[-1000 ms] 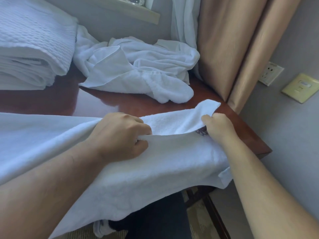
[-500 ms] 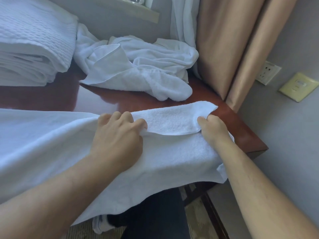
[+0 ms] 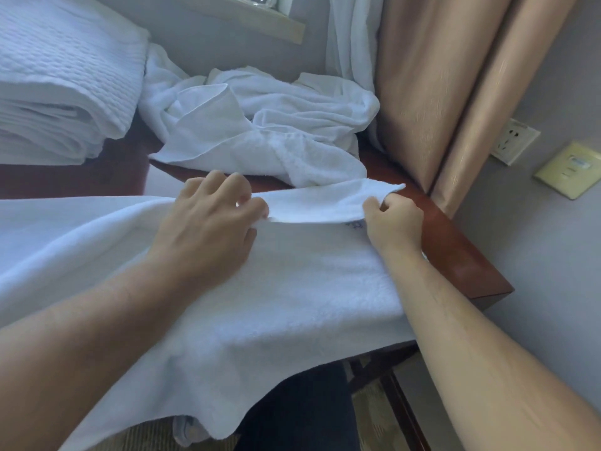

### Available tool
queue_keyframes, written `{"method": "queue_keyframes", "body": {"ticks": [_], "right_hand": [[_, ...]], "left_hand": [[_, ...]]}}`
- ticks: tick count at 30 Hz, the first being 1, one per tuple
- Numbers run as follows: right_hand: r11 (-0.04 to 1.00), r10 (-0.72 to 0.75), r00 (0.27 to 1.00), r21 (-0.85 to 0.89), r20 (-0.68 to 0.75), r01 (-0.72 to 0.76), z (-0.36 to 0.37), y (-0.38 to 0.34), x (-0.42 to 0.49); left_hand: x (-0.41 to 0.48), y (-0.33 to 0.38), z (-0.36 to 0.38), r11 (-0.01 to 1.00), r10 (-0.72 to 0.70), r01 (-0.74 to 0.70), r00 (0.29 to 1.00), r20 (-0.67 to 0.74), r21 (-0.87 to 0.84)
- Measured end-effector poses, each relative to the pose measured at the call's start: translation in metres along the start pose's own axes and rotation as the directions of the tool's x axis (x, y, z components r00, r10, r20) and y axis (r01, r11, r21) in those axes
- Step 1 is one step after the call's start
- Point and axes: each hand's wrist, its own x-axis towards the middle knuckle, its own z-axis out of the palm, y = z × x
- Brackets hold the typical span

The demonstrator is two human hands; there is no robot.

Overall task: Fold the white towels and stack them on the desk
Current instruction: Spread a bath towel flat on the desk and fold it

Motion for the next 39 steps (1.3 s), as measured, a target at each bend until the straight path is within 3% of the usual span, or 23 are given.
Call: {"method": "queue_keyframes", "body": {"ticks": [2, 4, 7, 13, 15, 17, 20, 24, 27, 39], "right_hand": [[0.997, 0.071, 0.992, 0.022, -0.104, -0.069, -0.009, 0.004, 0.000], [0.988, 0.138, 0.990, -0.068, 0.008, -0.138, -0.017, 0.010, 0.001], [0.965, 0.129, 0.978, -0.247, 0.162, -0.086, -0.028, 0.017, -0.002], [0.940, 0.213, 0.871, -0.337, 0.442, -0.059, -0.022, -0.005, -0.019], [0.935, 0.303, 0.860, -0.301, 0.411, -0.185, -0.013, -0.008, -0.032], [0.932, 0.321, 0.895, -0.272, 0.311, -0.240, -0.005, -0.007, -0.043], [0.940, 0.285, 0.936, -0.251, 0.208, -0.230, -0.007, -0.003, -0.047], [0.974, 0.188, 0.939, -0.174, 0.287, -0.142, -0.027, 0.013, -0.041], [0.993, 0.077, 0.973, -0.105, 0.218, -0.055, -0.043, 0.031, -0.045], [0.986, 0.162, 0.986, -0.030, -0.041, -0.163, -0.038, 0.037, -0.038]], "left_hand": [[-0.003, 0.006, -0.005, 0.998, 0.065, -0.067, 0.991, -0.114, -0.014], [-0.006, 0.010, -0.008, 0.991, 0.122, -0.125, 0.990, -0.073, -0.046], [-0.009, 0.011, -0.010, 0.981, 0.168, -0.159, 0.982, 0.084, -0.109], [-0.008, 0.022, 0.001, 1.000, -0.027, 0.024, 0.970, 0.240, 0.014], [-0.007, 0.028, 0.005, 0.995, -0.092, 0.082, 0.964, 0.250, 0.051], [-0.010, 0.029, 0.008, 0.989, -0.150, 0.148, 0.958, 0.243, 0.026], [-0.014, 0.025, 0.008, 0.986, -0.160, 0.164, 0.963, 0.218, -0.004], [-0.014, 0.025, 0.006, 0.988, -0.140, 0.150, 0.968, 0.210, -0.029], [-0.014, 0.025, 0.005, 0.988, -0.135, 0.146, 0.970, 0.201, -0.041], [-0.018, 0.031, -0.008, 0.995, 0.065, -0.060, 0.996, 0.068, -0.074]]}}
